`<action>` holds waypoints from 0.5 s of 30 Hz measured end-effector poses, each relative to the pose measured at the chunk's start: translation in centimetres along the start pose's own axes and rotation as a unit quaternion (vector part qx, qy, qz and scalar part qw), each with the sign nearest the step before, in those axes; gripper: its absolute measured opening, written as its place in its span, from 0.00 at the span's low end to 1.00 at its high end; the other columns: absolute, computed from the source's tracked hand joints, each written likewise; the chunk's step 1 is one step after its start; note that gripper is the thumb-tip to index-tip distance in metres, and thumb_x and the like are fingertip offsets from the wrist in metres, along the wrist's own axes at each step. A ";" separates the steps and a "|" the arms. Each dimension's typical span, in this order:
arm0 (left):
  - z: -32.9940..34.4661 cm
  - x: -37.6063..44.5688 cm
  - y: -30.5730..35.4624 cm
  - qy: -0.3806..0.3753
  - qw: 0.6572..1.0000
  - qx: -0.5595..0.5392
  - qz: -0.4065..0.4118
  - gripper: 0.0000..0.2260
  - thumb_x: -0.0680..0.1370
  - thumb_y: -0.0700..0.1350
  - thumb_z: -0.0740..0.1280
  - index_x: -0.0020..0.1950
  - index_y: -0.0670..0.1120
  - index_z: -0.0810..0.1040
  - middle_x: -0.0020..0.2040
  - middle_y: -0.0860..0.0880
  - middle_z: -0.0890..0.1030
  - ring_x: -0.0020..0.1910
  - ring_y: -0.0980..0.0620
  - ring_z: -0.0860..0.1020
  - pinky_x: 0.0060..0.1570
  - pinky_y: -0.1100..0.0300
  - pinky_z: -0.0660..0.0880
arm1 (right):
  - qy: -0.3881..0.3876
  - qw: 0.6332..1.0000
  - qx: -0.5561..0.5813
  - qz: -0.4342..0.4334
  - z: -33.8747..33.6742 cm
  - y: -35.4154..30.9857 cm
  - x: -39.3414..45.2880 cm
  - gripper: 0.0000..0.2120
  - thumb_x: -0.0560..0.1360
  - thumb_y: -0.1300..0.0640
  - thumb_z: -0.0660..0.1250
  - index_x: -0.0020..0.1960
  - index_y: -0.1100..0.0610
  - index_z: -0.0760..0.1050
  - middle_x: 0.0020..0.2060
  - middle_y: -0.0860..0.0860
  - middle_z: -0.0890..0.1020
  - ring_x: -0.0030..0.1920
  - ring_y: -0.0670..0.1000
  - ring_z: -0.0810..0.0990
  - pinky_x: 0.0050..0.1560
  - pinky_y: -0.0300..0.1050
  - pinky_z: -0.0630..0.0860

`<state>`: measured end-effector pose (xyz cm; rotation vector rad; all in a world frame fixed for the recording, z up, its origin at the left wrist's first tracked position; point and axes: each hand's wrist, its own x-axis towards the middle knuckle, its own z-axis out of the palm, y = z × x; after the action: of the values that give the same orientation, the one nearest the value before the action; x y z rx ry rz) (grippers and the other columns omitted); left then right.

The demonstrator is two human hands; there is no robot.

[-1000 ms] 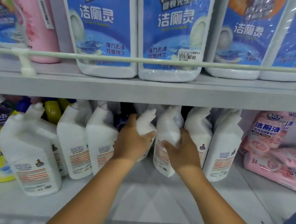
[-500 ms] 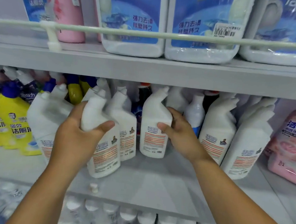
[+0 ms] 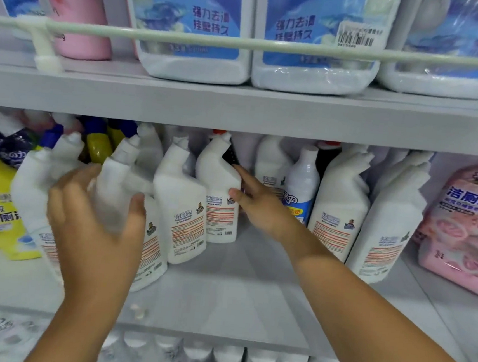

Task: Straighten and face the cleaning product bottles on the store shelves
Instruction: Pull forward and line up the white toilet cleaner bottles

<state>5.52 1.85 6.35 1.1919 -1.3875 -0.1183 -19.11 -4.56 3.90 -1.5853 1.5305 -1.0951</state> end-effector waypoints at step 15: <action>20.1 -0.3 6.8 -0.390 0.908 -0.147 -0.045 0.26 0.75 0.50 0.75 0.70 0.53 0.70 0.63 0.54 0.79 0.59 0.56 0.78 0.62 0.57 0.75 | 0.234 0.960 0.128 0.085 -8.7 2.1 -13.0 0.12 0.81 0.66 0.61 0.53 0.53 0.80 0.47 0.53 0.86 0.43 0.53 0.86 0.47 0.48 0.83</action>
<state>-14.11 -6.18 5.76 0.9801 -1.9093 -0.9211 -27.34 8.88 4.20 -1.0421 1.6996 -1.5731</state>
